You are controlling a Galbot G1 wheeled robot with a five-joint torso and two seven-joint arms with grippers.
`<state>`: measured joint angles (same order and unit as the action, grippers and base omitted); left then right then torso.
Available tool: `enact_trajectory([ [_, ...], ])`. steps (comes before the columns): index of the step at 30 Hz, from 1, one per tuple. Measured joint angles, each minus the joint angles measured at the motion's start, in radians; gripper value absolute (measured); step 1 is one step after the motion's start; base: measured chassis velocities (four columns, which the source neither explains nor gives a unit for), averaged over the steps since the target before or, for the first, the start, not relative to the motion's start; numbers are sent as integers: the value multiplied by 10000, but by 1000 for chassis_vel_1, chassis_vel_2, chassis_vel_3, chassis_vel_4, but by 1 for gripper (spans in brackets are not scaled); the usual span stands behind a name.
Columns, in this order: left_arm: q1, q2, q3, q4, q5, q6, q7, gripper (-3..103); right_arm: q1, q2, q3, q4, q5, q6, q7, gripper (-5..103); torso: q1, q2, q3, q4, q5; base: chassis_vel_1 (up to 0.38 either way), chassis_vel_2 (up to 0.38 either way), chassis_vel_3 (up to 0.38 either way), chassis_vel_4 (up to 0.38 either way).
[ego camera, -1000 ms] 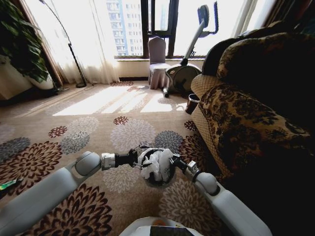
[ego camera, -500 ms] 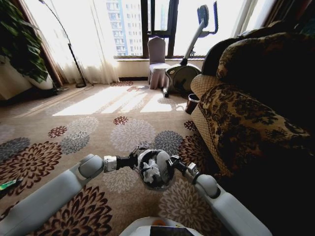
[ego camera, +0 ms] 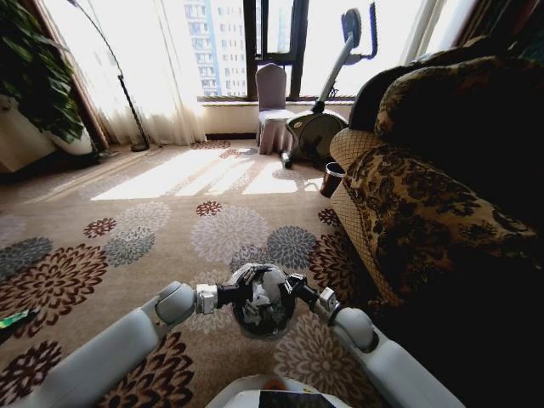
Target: Pick up the trash from the ground and place it into the trash bin.
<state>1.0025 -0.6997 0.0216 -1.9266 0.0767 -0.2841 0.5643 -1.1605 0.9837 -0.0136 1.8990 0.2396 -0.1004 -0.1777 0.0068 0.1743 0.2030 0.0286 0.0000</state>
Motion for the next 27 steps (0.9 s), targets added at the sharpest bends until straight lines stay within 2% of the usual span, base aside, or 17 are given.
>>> enact_trajectory([
  [7,-290,82,-6,29,798,-269,245,100,-37,15,-69,99,-455,21,-37,4,0,0,0,2,0,0,0,0,0],
  [10,-349,433,-117,46,1211,-612,530,100,-75,-43,-71,106,-513,37,-54,4,0,0,0,5,0,0,0,0,0],
  [14,-410,485,-120,46,1279,-706,587,100,-96,-54,-61,122,-517,37,-58,4,0,0,0,4,1,0,0,0,0],
  [20,-469,373,-252,-3,1485,-1178,546,100,-231,-97,95,80,-480,45,-63,4,0,0,0,2,-2,0,0,0,0],
  [22,-389,529,-447,-178,818,-1150,356,100,-282,-162,164,76,-363,45,-64,4,0,0,1,1,0,0,0,0,0],
  [23,-389,529,-447,-178,818,-1150,356,100,-282,-162,164,76,-363,45,-64,4,0,0,1,1,0,0,0,0,0],
  [25,-264,889,-425,-501,-844,-588,152,100,-295,-202,262,35,-225,46,-52,4,0,0,0,3,0,0,0,0,0],
  [27,-177,1136,-242,-746,-1920,-43,79,94,-271,-206,305,-44,-183,46,7,4,0,0,0,4,5,0,0,0,0],
])
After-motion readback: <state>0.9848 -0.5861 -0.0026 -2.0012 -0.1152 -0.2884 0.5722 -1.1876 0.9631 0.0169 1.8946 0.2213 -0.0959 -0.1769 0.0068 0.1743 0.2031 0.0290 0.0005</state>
